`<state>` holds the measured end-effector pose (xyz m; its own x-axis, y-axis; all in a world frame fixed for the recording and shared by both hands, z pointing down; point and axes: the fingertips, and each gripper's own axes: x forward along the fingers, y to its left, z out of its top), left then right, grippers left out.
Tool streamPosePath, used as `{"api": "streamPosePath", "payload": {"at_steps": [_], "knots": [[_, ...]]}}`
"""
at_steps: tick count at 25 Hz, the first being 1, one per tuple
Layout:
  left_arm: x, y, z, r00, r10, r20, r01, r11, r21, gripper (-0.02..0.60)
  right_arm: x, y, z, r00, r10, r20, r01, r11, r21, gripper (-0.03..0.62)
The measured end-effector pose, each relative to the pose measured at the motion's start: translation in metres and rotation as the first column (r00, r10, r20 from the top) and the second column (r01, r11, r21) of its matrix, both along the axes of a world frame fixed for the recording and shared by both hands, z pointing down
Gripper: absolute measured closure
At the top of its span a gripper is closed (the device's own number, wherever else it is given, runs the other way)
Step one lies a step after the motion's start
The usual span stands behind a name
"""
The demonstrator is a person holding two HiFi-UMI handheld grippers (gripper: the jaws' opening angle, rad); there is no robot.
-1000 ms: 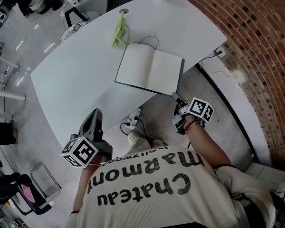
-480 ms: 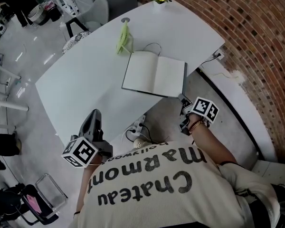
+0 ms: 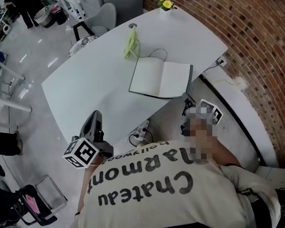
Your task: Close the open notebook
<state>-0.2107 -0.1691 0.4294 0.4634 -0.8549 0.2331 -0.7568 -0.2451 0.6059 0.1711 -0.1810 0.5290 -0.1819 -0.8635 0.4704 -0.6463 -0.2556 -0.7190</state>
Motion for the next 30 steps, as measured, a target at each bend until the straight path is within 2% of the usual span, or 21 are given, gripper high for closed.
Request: {"api": "streamPosePath", "payload": {"at_steps": [7, 20, 30], "knots": [[-0.006, 0.001, 0.001, 1.000, -0.026, -0.012, 0.026, 1.000, -0.004, 0.580, -0.026, -0.017, -0.031, 0.992, -0.088, -0.089, 0.095, 0.992, 0.077, 0.553], [-0.013, 0.002, 0.004, 0.998, -0.062, -0.017, 0.061, 0.998, -0.007, 0.580, -0.049, -0.028, -0.044, 0.966, -0.194, -0.172, 0.214, 0.971, 0.106, 0.553], [-0.019, -0.003, 0.002, 0.995, -0.099, -0.027, 0.099, 0.995, 0.000, 0.580, -0.072, -0.043, -0.054, 0.929, -0.302, -0.212, 0.333, 0.935, 0.124, 0.553]]}}
